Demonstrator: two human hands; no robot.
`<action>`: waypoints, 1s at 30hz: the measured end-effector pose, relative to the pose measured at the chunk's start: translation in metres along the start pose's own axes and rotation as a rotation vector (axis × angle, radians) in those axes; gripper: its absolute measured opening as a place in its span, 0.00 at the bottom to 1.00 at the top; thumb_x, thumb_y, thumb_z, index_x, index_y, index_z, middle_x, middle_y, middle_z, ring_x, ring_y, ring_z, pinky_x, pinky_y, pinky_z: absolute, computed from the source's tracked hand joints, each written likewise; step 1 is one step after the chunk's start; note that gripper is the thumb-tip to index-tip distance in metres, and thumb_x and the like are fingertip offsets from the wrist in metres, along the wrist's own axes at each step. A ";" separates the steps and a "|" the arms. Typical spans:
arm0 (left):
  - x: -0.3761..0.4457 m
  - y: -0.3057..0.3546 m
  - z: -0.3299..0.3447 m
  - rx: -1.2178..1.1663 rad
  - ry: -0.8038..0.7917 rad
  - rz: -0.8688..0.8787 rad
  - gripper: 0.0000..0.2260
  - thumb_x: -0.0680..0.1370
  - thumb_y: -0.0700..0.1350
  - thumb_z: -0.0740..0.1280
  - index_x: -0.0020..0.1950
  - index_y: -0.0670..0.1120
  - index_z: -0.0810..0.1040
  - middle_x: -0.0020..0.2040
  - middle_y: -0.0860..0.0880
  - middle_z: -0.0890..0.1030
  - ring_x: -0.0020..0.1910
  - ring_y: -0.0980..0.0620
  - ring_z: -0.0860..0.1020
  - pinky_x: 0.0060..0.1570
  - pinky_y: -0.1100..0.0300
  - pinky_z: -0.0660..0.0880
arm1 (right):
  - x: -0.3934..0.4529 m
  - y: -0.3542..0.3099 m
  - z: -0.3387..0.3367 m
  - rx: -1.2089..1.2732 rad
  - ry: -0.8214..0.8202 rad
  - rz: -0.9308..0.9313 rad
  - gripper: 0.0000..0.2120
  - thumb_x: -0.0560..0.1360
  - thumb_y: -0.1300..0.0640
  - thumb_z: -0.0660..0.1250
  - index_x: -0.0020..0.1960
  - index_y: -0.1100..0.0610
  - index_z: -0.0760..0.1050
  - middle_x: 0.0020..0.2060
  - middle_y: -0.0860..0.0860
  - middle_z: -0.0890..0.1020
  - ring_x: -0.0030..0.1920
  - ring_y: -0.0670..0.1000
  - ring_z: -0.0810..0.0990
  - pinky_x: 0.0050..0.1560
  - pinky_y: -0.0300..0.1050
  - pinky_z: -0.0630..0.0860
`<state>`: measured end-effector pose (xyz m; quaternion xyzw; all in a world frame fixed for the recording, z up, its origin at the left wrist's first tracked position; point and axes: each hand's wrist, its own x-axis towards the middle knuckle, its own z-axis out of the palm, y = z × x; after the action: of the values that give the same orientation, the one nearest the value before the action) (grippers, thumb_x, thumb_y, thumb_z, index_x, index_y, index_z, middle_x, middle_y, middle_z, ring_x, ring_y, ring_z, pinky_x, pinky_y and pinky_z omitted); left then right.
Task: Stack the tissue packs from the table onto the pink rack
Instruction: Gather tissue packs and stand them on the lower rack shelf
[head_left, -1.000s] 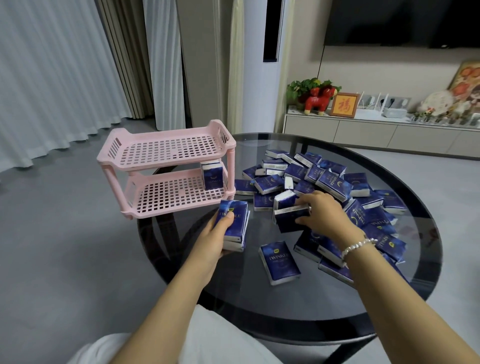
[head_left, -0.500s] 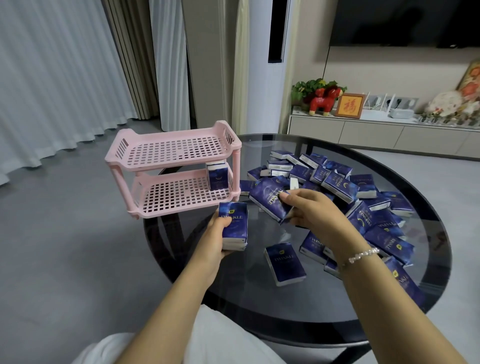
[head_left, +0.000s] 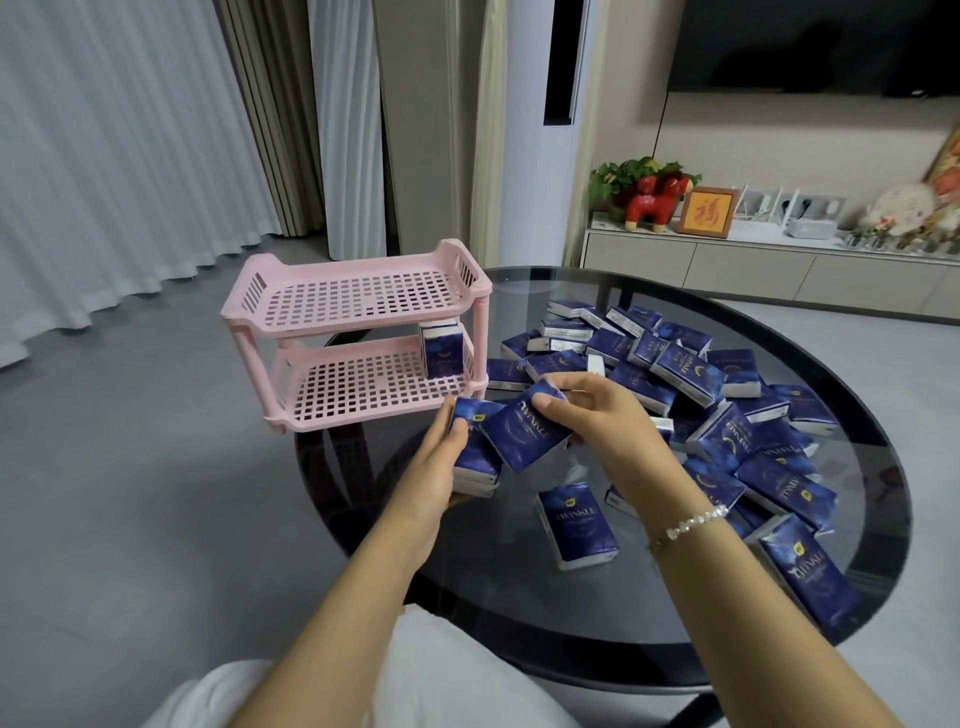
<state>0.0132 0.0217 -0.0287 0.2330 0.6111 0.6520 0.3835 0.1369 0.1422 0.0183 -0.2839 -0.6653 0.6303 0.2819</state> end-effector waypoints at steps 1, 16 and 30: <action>-0.001 0.000 0.000 0.000 -0.032 0.010 0.19 0.81 0.54 0.57 0.71 0.67 0.61 0.67 0.57 0.74 0.64 0.53 0.75 0.65 0.47 0.70 | 0.000 -0.002 0.001 -0.036 -0.027 -0.039 0.09 0.73 0.58 0.70 0.53 0.56 0.79 0.42 0.50 0.84 0.40 0.42 0.82 0.37 0.33 0.76; -0.003 0.002 -0.012 -0.074 -0.102 0.096 0.21 0.77 0.46 0.65 0.69 0.56 0.70 0.60 0.50 0.81 0.55 0.52 0.80 0.53 0.55 0.74 | 0.013 0.018 0.031 0.082 -0.330 0.115 0.18 0.75 0.52 0.67 0.64 0.50 0.73 0.53 0.49 0.83 0.53 0.47 0.81 0.60 0.46 0.73; 0.019 -0.006 -0.052 0.788 -0.241 0.066 0.52 0.74 0.46 0.72 0.74 0.55 0.28 0.77 0.58 0.47 0.76 0.57 0.53 0.70 0.65 0.54 | 0.052 0.042 0.021 -0.419 -0.665 0.005 0.49 0.64 0.65 0.77 0.75 0.48 0.51 0.70 0.41 0.63 0.71 0.44 0.62 0.69 0.43 0.65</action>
<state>-0.0371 0.0043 -0.0448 0.4560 0.7569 0.3483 0.3129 0.0867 0.1681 -0.0233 -0.1173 -0.8340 0.5390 -0.0145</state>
